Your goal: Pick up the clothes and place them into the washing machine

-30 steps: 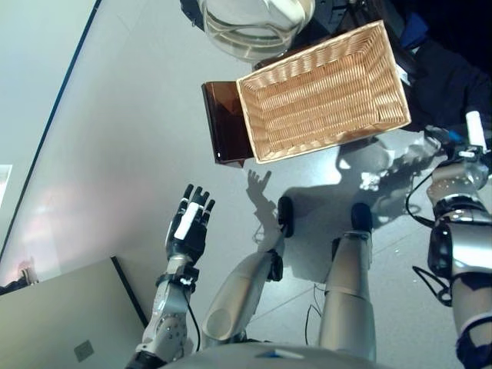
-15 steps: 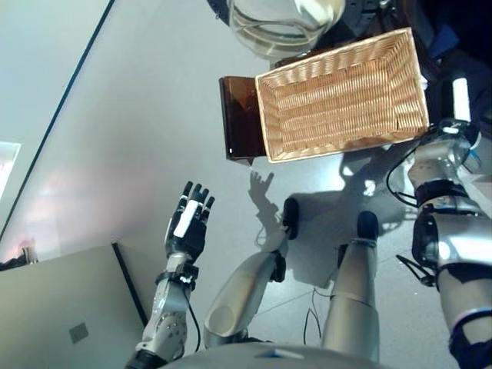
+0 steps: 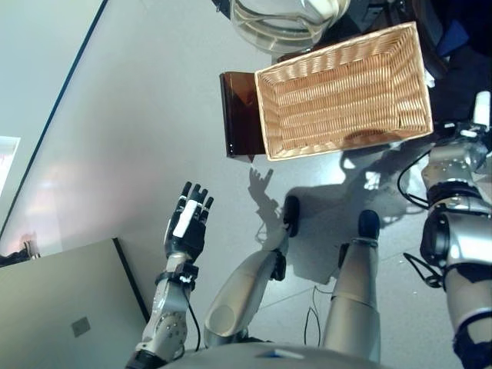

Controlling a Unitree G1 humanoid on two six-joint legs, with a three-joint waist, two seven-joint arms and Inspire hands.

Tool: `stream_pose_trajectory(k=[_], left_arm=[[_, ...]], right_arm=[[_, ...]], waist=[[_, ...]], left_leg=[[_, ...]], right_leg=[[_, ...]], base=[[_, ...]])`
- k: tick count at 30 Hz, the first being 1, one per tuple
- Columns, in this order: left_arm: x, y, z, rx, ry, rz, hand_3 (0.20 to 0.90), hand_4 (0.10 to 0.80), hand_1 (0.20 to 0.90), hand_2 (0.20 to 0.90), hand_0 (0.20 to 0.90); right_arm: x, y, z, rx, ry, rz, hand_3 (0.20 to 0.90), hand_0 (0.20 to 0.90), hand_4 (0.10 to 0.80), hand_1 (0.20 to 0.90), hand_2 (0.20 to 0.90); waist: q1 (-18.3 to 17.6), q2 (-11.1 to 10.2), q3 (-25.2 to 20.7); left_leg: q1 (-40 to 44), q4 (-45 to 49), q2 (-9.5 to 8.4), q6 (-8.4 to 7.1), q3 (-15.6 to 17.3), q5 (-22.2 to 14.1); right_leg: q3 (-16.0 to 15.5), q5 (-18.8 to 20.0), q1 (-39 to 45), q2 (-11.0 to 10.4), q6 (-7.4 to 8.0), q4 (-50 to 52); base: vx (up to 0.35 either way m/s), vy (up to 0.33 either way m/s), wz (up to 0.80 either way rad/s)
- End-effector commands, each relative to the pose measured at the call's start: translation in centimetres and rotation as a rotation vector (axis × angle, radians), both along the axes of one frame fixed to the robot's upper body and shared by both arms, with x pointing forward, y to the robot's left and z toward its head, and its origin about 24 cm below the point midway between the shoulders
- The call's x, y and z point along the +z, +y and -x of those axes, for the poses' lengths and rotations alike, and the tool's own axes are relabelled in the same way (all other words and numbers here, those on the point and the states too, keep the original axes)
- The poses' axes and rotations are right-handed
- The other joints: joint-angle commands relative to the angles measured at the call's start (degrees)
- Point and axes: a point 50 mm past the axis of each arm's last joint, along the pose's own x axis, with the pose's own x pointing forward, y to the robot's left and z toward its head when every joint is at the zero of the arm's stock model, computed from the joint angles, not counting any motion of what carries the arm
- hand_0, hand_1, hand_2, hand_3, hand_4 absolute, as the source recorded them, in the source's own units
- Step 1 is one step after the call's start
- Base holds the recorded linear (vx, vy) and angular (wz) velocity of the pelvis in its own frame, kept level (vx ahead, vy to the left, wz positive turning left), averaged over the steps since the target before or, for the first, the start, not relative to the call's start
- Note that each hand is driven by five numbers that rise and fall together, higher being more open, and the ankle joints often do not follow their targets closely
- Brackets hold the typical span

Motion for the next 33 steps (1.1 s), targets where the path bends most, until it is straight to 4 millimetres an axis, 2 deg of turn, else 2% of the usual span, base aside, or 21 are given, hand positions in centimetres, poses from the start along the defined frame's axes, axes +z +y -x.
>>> stream_pose_trajectory(k=[1, 8, 11, 13, 16, 17, 19, 24, 27, 33], left_arm=[[2.6, 2.4, -0.9, 0.105, -0.144, -0.066, 0.900, 0.800, 0.900, 0.900, 0.900], [2.5, 2.6, -0.7, 0.098, -0.140, -0.070, 0.900, 0.800, 0.900, 0.900, 0.900], [2.5, 2.7, -0.6, 0.088, -0.141, -0.067, 0.900, 0.800, 0.900, 0.900, 0.900], [2.4, 2.9, -0.5, 0.084, -0.141, -0.070, 0.900, 0.800, 0.900, 0.900, 0.900], [2.4, 3.0, -0.4, 0.081, -0.142, -0.067, 0.900, 0.800, 0.900, 0.900, 0.900], [2.4, 3.0, -0.5, 0.082, -0.144, -0.065, 0.900, 0.800, 0.900, 0.900, 0.900], [2.5, 3.1, -0.4, 0.081, -0.149, -0.070, 0.900, 0.800, 0.900, 0.900, 0.900], [2.9, 3.2, -0.5, 0.080, -0.167, -0.075, 0.900, 0.800, 0.900, 0.900, 0.900], [3.1, 2.9, -0.7, 0.075, -0.185, -0.063, 0.900, 0.800, 0.900, 0.900, 0.900], [3.5, 2.9, -0.9, 0.081, -0.211, -0.050, 0.900, 0.800, 0.900, 0.900, 0.900]], right_arm=[[9.5, -1.3, 1.0, -0.094, -0.237, 0.213, 0.200, 0.200, 0.300, 0.200, 0.200], [10.4, -2.2, 1.7, -0.115, -0.195, 0.265, 0.200, 0.200, 0.300, 0.200, 0.200], [11.4, -2.6, 2.0, -0.102, -0.162, 0.321, 0.200, 0.200, 0.300, 0.200, 0.200], [12.3, -3.0, 2.3, -0.100, -0.137, 0.363, 0.200, 0.200, 0.300, 0.200, 0.200], [14.8, -3.2, 2.9, -0.114, -0.144, 0.435, 0.200, 0.200, 0.300, 0.200, 0.200], [14.9, -3.1, 2.9, -0.113, -0.146, 0.436, 0.200, 0.200, 0.300, 0.200, 0.200], [16.5, -3.0, 3.2, -0.115, -0.151, 0.485, 0.200, 0.200, 0.300, 0.200, 0.200], [18.5, -2.2, 3.3, -0.106, -0.179, 0.563, 0.200, 0.200, 0.300, 0.200, 0.200], [18.9, -1.9, 3.2, -0.090, -0.183, 0.596, 0.200, 0.200, 0.300, 0.200, 0.200], [18.4, -2.0, 3.1, -0.087, -0.183, 0.592, 0.200, 0.200, 0.300, 0.200, 0.200]], waist=[[-0.5, 4.3, 0.8], [-0.8, 4.0, 0.4], [-0.7, 3.9, 0.2], [-0.8, 3.4, -0.1], [-0.8, 2.8, 0.0], [-0.8, 3.0, 0.1], [-0.8, 2.5, 0.2], [-0.6, 2.1, 0.6], [-0.6, 1.9, 0.9], [0.2, 2.2, 1.0]], left_leg=[[-1.8, 1.9, -1.13, -3.67, 2.8, -1.6], [-1.5, 2.1, -1.38, -3.60, 3.0, -2.1], [-1.7, 2.2, -1.07, -3.61, 3.0, -1.8], [-1.3, 2.2, -1.31, -3.64, 2.8, -2.2], [-1.1, 2.3, -1.19, -3.85, 2.7, -2.2], [-1.3, 2.3, -0.98, -3.85, 2.7, -1.9], [-0.7, 2.0, -1.02, -4.07, 2.4, -2.0], [-0.2, 1.2, -0.94, -4.32, 2.0, -1.6], [0.2, 0.4, -1.12, -4.45, 1.5, -1.3], [-0.2, -0.1, -1.13, -4.52, 1.2, -0.9]], right_leg=[[-1.9, 0.4, 4.7, 1.9, -3.37, -6.8], [-1.6, -0.4, 4.9, 1.7, -3.37, -6.5], [-1.6, 0.2, 4.8, 2.1, -3.41, -6.6], [-1.7, -0.5, 5.2, 1.8, -3.35, -6.4], [-2.0, -0.8, 5.5, 1.7, -3.38, -6.2], [-2.0, -0.3, 5.3, 2.0, -3.40, -6.3], [-2.3, -0.9, 5.9, 1.7, -3.35, -6.2], [-2.7, -1.0, 6.2, 1.5, -3.16, -5.9], [-3.2, -1.5, 6.5, 1.1, -3.00, -5.8], [-4.3, -1.1, 6.1, 0.7, -2.75, -6.4]], base=[[0.000, 0.000, 0.00], [0.009, -0.002, -0.02], [0.000, 0.000, 0.00], [0.016, -0.005, 0.01], [0.019, -0.016, 0.01], [0.034, -0.046, 0.00], [0.035, -0.033, -0.01], [0.041, -0.016, 0.00], [0.076, -0.020, 0.00], [0.045, 0.006, 0.04]])
